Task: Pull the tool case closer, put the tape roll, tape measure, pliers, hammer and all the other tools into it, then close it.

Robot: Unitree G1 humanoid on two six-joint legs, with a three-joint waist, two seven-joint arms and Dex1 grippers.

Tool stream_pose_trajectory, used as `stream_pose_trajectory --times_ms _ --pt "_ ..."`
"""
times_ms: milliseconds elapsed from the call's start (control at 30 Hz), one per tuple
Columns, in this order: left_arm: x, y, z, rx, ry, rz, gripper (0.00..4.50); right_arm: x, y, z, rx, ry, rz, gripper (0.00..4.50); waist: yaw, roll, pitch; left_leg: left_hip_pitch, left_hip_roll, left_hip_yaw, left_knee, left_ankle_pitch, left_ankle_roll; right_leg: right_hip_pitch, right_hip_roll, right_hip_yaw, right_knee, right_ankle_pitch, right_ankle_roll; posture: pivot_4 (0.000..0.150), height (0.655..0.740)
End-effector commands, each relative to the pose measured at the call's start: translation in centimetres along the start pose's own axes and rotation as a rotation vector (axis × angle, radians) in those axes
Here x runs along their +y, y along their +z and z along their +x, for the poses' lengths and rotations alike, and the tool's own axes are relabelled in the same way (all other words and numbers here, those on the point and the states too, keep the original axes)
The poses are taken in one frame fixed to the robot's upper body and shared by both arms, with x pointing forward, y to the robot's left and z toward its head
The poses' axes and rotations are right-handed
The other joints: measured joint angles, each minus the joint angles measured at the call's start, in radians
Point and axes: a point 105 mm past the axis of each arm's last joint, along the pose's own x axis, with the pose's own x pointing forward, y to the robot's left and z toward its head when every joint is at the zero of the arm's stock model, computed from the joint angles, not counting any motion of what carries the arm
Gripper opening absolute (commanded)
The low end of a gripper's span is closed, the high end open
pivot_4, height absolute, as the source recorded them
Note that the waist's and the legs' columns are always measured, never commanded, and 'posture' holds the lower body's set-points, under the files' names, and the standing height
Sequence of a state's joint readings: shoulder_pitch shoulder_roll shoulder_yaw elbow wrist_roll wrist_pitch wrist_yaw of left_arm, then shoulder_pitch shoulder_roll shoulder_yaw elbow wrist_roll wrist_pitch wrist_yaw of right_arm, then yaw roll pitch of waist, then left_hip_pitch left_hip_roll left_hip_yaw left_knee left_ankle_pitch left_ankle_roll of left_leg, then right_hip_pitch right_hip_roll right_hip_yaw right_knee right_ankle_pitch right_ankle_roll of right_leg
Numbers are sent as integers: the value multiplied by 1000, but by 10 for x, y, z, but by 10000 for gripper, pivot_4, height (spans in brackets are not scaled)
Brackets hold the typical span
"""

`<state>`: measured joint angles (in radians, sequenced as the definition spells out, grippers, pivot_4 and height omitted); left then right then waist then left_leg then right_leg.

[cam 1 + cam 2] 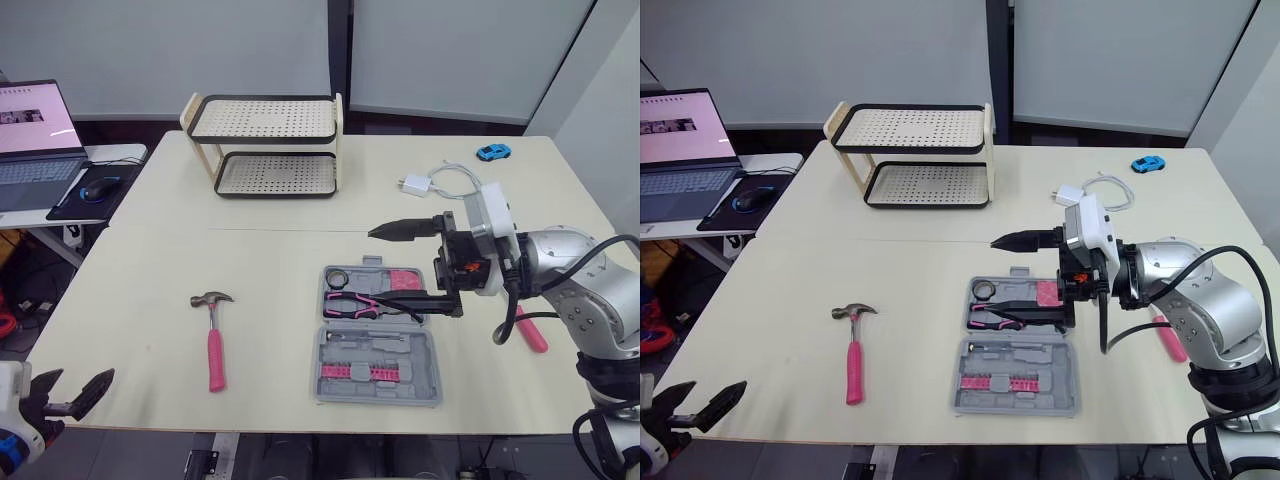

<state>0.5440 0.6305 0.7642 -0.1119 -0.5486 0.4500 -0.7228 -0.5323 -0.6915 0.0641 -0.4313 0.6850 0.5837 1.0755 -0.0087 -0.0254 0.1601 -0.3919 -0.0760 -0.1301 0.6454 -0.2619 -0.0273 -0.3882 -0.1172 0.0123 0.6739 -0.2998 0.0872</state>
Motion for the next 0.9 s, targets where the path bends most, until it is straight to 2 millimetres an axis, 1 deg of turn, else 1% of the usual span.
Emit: stream_pose_trajectory --times_ms 33,133,233,367,467,533,700,800,900 --pt "-5 21 -8 -58 19 9 45000 0 -3 -2 37 13 -76 44811 0 0 0 0 0 0 0 0 0 0 0 0 0 0 0 1500 7400" --pt "-23 33 -3 -76 8 26 45000 -1 -1 -1 20 6 -66 44811 1 0 0 0 0 0 0 0 0 0 0 0 0 0 0 1500 7400" --pt "-47 40 8 -91 -31 12 45000 -2 2 0 8 1 -68 44811 2 0 0 0 0 0 0 0 0 1 0 0 0 0 0 1500 7400" --pt "-70 41 31 -103 -15 20 45000 -2 -2 0 22 5 -71 44811 2 0 0 0 0 1 0 0 0 1 0 1 0 0 0 1500 7400" --pt "-86 35 52 -97 4 11 45000 -2 -2 -1 31 -6 -67 44811 3 0 0 0 0 1 0 0 0 1 1 1 0 0 0 1500 7400" --pt "-93 32 61 -93 12 10 45000 -1 -1 -1 34 -11 -60 44811 3 0 0 0 0 1 0 0 0 1 1 1 0 0 0 1500 7400" --pt "-111 32 87 -98 14 -14 45000 -1 -1 -3 45 -27 -62 44811 6 0 0 0 0 1 0 0 0 1 1 1 0 0 0 1500 7400" --pt "-118 33 101 -97 34 -8 45000 -1 -1 -4 52 -37 -63 44811 7 0 0 0 -1 1 0 0 0 1 1 1 0 0 0 1500 7400" --pt "-124 33 111 -94 29 -7 45000 -1 0 -4 54 -40 -65 44811 5 0 0 0 -1 1 0 0 0 1 1 1 0 0 0 1500 7400"
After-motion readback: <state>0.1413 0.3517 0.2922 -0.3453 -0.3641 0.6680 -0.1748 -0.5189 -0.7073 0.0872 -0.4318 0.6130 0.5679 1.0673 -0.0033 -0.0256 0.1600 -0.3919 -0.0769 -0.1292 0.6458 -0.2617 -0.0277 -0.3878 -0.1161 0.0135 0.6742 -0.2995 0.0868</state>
